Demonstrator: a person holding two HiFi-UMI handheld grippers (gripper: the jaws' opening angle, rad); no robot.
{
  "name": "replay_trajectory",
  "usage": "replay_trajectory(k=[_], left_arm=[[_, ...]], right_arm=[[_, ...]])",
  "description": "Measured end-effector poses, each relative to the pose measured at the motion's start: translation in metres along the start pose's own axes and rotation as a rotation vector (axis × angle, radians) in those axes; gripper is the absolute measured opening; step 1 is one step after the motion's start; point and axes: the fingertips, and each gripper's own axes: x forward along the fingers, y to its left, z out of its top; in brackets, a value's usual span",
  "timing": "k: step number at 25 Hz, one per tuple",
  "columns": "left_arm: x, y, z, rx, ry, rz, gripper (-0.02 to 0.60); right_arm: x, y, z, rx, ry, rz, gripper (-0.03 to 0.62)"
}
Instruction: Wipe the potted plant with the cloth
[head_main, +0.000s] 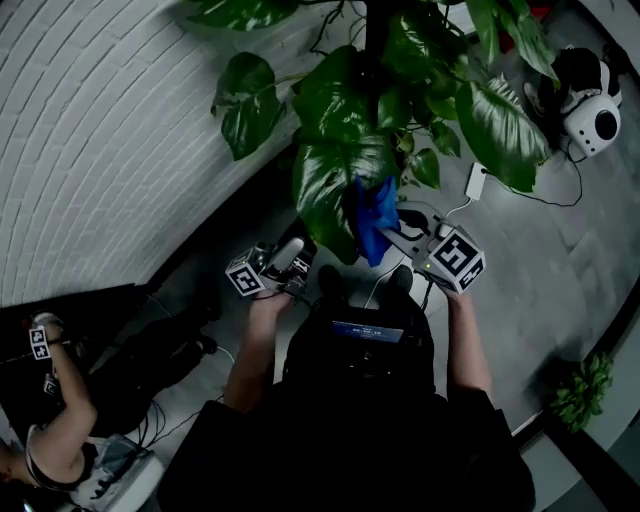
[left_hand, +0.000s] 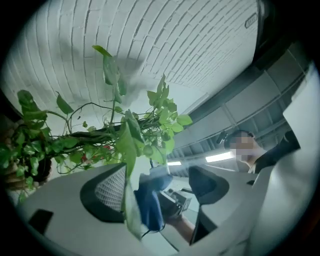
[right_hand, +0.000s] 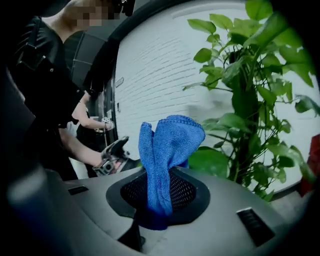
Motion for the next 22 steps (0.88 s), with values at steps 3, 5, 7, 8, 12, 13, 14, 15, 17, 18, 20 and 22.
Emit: replay_trajectory(k=[3, 5, 7, 8, 12, 13, 14, 15, 17, 18, 20, 22], left_arm=[[-0.012, 0.019, -0.032, 0.022, 0.012, 0.095, 0.383], [-0.013, 0.024, -0.049, 0.031, -0.032, 0.14, 0.383], [-0.007, 0.017, -0.055, 0.062, -0.13, 0.151, 0.383], [-0.003, 0.013, -0.057, 0.085, -0.175, 0.147, 0.383], [0.011, 0.01, -0.058, 0.136, -0.307, 0.153, 0.383], [0.014, 0.012, -0.059, 0.134, -0.329, 0.161, 0.383], [0.016, 0.014, -0.059, 0.129, -0.346, 0.167, 0.383], [0.017, 0.015, -0.059, 0.125, -0.358, 0.167, 0.383], [0.018, 0.01, -0.054, 0.126, -0.378, 0.148, 0.365], [0.018, 0.006, -0.05, 0.13, -0.385, 0.131, 0.35], [0.02, -0.002, -0.043, 0.133, -0.384, 0.096, 0.323], [0.02, -0.007, -0.038, 0.124, -0.369, 0.07, 0.308]], right_arm=[[-0.015, -0.052, 0.013, -0.056, 0.007, -0.087, 0.107], [-0.016, -0.077, 0.024, -0.083, 0.029, -0.099, 0.107], [-0.013, -0.092, 0.038, -0.142, 0.048, -0.076, 0.107], [-0.01, -0.097, 0.045, -0.178, 0.054, -0.064, 0.107], [0.011, -0.109, 0.058, -0.277, 0.079, -0.065, 0.107], [0.017, -0.112, 0.059, -0.301, 0.089, -0.08, 0.107], [0.024, -0.116, 0.061, -0.326, 0.099, -0.101, 0.107], [0.029, -0.12, 0.063, -0.35, 0.109, -0.127, 0.107], [0.04, -0.128, 0.07, -0.396, 0.122, -0.187, 0.107], [0.045, -0.131, 0.075, -0.42, 0.128, -0.212, 0.107], [0.056, -0.135, 0.082, -0.464, 0.146, -0.235, 0.107], [0.071, -0.137, 0.079, -0.484, 0.187, -0.227, 0.107]])
